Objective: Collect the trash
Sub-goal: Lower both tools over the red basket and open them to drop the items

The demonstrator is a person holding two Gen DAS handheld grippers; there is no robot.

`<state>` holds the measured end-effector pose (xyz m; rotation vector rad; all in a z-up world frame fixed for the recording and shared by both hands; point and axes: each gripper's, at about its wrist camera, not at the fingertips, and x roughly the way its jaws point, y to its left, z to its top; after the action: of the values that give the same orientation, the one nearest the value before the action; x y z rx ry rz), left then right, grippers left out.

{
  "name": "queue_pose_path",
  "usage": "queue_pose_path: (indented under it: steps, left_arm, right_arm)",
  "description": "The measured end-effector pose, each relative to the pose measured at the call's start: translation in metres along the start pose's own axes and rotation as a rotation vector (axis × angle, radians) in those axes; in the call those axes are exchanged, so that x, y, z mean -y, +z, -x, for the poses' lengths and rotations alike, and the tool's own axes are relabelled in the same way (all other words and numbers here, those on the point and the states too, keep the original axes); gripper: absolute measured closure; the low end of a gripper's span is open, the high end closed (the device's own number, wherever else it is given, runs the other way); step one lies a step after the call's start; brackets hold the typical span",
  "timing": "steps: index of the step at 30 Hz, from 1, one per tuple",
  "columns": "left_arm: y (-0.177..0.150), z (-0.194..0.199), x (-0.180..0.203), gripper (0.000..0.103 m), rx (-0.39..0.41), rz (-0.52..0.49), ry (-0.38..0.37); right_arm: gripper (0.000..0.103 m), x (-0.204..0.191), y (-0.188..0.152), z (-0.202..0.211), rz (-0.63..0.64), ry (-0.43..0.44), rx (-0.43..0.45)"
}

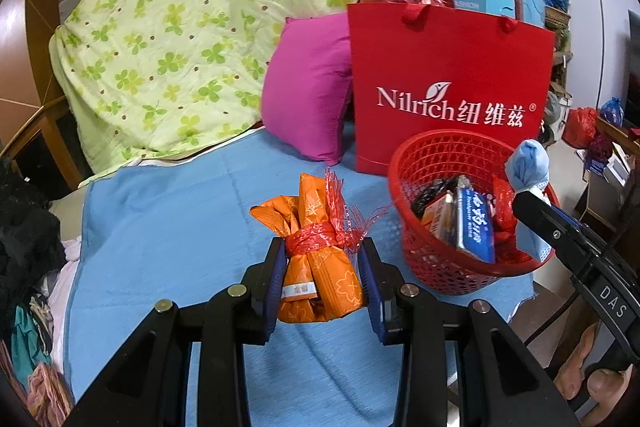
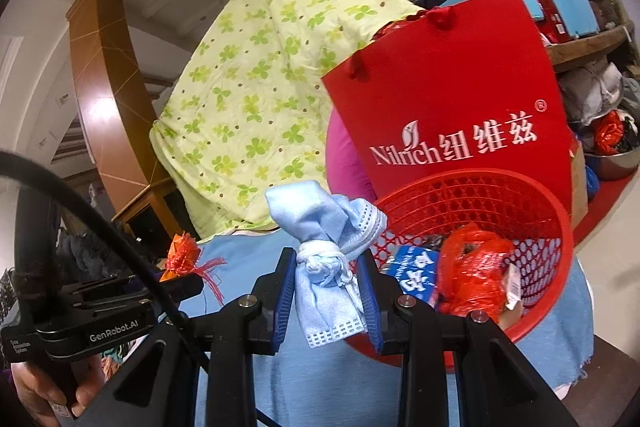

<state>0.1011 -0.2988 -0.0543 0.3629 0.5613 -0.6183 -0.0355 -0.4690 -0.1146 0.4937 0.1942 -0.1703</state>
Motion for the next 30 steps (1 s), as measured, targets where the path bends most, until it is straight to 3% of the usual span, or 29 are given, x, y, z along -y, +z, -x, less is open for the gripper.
queue_pose_path:
  steps: [7, 16, 22, 23, 24, 25, 26, 30]
  left_arm:
    - [0.011, -0.009, 0.023, 0.065, 0.021, -0.043, -0.052]
    - [0.036, -0.042, 0.051, 0.064, 0.016, -0.055, -0.239]
    - [0.046, -0.059, 0.075, 0.064, 0.013, -0.075, -0.341]
    - [0.047, -0.061, 0.080, 0.058, 0.017, -0.087, -0.347]
    - [0.048, -0.061, 0.083, 0.052, 0.022, -0.097, -0.345]
    - [0.047, -0.061, 0.084, 0.041, 0.030, -0.100, -0.336]
    - [0.047, -0.059, 0.084, 0.036, 0.044, -0.099, -0.321]
    - [0.042, -0.054, 0.074, 0.034, 0.044, -0.090, -0.294]
  right_arm:
    - [0.070, 0.023, 0.006, 0.010, -0.074, -0.042, 0.036]
    - [0.069, 0.076, 0.013, 0.011, -0.298, -0.105, 0.064]
    - [0.068, 0.095, 0.016, 0.000, -0.379, -0.129, 0.049]
    - [0.062, 0.097, 0.016, -0.001, -0.387, -0.137, 0.048]
    - [0.040, 0.098, 0.016, -0.001, -0.401, -0.138, 0.049]
    - [0.034, 0.101, 0.015, 0.001, -0.422, -0.128, 0.058]
    - [0.032, 0.103, 0.015, 0.004, -0.435, -0.122, 0.078]
    - [0.032, 0.099, 0.016, 0.008, -0.411, -0.121, 0.099]
